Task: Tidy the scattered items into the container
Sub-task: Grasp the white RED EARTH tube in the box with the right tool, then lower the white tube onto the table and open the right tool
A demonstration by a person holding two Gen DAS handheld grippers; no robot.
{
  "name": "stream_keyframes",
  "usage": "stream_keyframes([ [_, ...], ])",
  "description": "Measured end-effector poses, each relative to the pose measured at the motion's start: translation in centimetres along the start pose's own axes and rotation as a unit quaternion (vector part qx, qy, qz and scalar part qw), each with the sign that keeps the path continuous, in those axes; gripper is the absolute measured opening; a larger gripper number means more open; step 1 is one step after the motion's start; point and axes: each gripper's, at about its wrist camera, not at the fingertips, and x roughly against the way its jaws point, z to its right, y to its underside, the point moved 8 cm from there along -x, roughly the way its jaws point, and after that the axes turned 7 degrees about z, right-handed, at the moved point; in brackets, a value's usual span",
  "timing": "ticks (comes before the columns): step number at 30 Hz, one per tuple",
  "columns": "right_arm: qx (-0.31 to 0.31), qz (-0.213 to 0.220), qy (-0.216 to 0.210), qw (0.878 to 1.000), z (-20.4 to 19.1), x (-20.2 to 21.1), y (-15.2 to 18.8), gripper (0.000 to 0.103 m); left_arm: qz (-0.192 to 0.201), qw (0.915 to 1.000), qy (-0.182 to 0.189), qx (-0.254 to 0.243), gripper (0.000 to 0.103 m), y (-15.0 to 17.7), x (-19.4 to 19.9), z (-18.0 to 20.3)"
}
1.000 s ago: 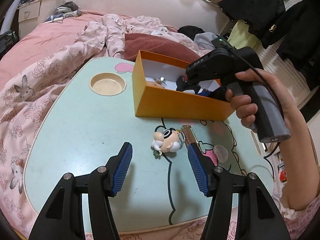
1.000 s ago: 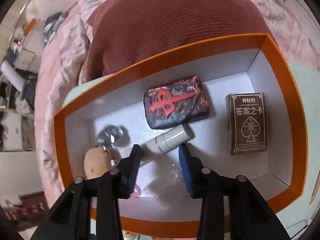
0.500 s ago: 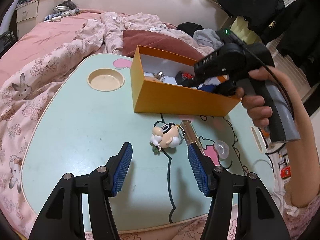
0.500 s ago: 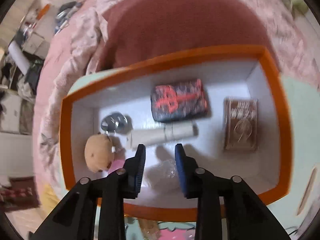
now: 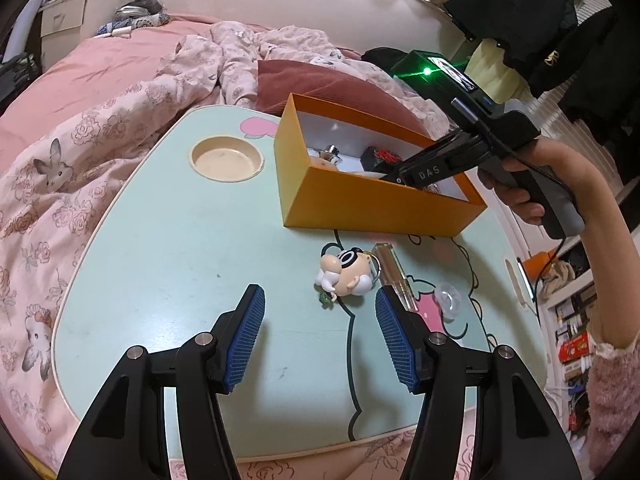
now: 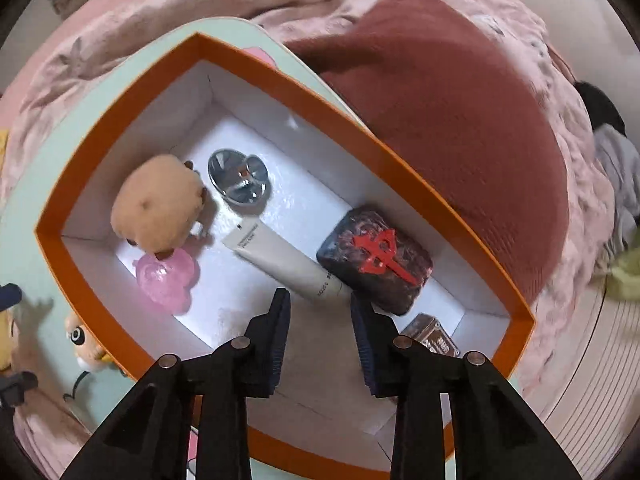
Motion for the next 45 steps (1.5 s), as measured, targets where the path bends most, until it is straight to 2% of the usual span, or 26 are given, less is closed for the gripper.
stream_keyframes([
  [3,-0.001,0.005,-0.012,1.0,0.3,-0.3,0.0,0.031,-0.003,1.0,0.002,0.003,0.059,0.1,-0.1,0.0],
  [5,-0.03,-0.028,-0.047,0.998,0.3,-1.2,0.8,0.028,-0.006,1.0,0.005,0.006,0.059,0.2,-0.1,0.0],
  [7,-0.03,-0.03,-0.062,0.997,0.3,-1.0,1.1,0.027,-0.009,0.9999,0.006,0.005,0.059,0.3,-0.2,0.0],
  [11,-0.043,-0.007,-0.047,0.998,1.0,-0.8,1.1,0.027,-0.01,0.9999,0.002,0.007,0.059,0.3,-0.3,-0.2],
  [12,-0.053,-0.001,-0.049,0.997,1.0,-0.8,1.2,0.023,-0.01,0.9999,0.003,0.008,0.059,0.3,-0.4,-0.2],
  [13,-0.069,0.005,-0.054,0.996,1.0,-0.7,1.3,0.018,-0.011,0.9999,0.004,0.01,0.059,0.4,-0.4,-0.1],
  [17,-0.151,0.022,-0.071,0.986,2.3,-0.1,2.2,0.017,-0.009,0.9999,0.008,0.005,0.059,0.4,-0.1,0.1],
  [22,-0.228,0.143,-0.123,0.955,4.7,6.6,3.2,0.017,-0.005,0.9999,0.006,0.006,0.059,0.2,0.1,0.0],
  [25,-0.223,0.185,-0.128,0.948,3.2,11.0,5.6,0.017,-0.003,1.0,0.005,0.006,0.059,0.0,0.1,0.1],
  [27,-0.215,0.184,-0.133,0.95,1.6,12.4,7.2,0.017,-0.003,1.0,0.005,0.007,0.059,-0.1,0.1,0.2],
  [29,-0.217,0.169,-0.143,0.951,-0.2,12.1,9.7,0.017,-0.003,0.9999,0.005,0.009,0.059,-0.2,0.1,0.3],
  [32,-0.239,0.144,-0.155,0.948,-2.9,8.2,10.1,0.017,-0.003,0.9999,0.005,0.012,0.059,-0.2,0.0,0.4],
  [34,-0.258,0.125,-0.164,0.944,-3.8,6.3,12.1,0.017,-0.006,0.9999,0.001,0.014,0.059,-0.3,-0.3,0.4],
  [39,-0.266,0.137,-0.182,0.937,-5.4,5.7,12.9,0.018,-0.012,0.9998,-0.004,0.015,0.059,-0.1,-0.7,0.5],
  [41,-0.259,0.13,-0.189,0.938,-6.2,5.7,13.1,0.022,-0.014,0.9998,-0.005,0.015,0.059,0.0,-0.7,0.7],
  [42,-0.26,0.128,-0.196,0.937,-6.5,5.7,13.1,0.028,-0.014,0.9998,-0.005,0.014,0.059,-0.1,-0.8,0.7],
  [43,-0.262,0.127,-0.204,0.935,-6.6,5.9,13.1,0.042,-0.013,0.9998,-0.005,0.012,0.059,0.0,-0.8,0.8],
  [45,-0.26,0.152,-0.205,0.931,-5.8,7.1,12.6,0.045,-0.013,0.9999,-0.006,0.009,0.059,-0.2,-0.9,0.8],
])
